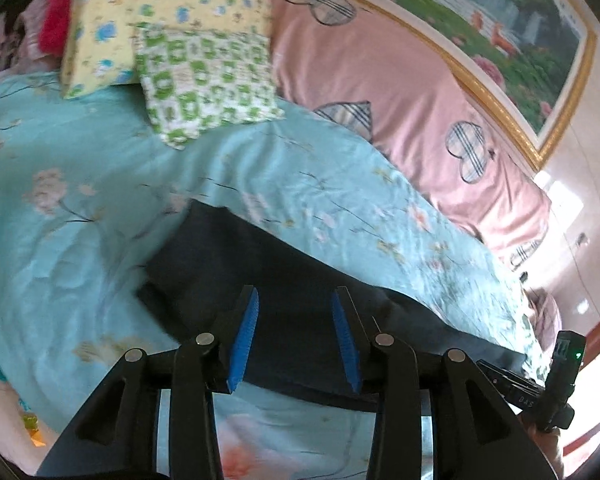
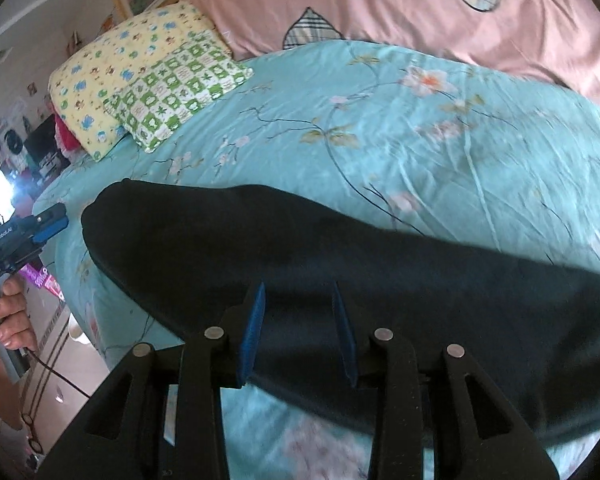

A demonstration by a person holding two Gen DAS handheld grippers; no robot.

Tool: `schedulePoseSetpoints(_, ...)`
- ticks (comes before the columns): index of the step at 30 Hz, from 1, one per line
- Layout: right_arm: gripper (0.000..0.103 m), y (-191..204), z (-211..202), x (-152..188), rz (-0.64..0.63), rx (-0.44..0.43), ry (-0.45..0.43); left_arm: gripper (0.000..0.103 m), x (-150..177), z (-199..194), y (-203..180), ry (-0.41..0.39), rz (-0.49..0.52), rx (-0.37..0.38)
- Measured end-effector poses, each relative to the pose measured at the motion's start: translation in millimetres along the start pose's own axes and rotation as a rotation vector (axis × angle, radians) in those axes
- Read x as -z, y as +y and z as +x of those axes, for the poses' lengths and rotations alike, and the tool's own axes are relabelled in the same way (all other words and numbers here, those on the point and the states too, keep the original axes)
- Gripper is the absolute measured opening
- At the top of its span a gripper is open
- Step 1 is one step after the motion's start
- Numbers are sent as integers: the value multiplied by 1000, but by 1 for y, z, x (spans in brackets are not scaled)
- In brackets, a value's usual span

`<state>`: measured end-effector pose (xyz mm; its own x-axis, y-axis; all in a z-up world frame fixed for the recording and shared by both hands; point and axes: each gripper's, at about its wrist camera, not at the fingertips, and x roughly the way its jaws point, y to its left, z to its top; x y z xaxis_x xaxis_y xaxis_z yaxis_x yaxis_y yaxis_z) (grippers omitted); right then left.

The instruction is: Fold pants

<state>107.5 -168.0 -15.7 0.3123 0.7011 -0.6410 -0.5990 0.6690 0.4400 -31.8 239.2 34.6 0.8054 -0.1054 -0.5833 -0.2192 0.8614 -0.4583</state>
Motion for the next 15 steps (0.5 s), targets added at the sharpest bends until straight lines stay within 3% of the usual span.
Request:
schedulePoseSetpoints(11,37,-43,-43,27,119,58,-49,44,20,28,-65,89,108,97)
schedulePoseSetpoints(15,46,-56,-57,37,173,81,-72,45,26,37,-82,124,133,128)
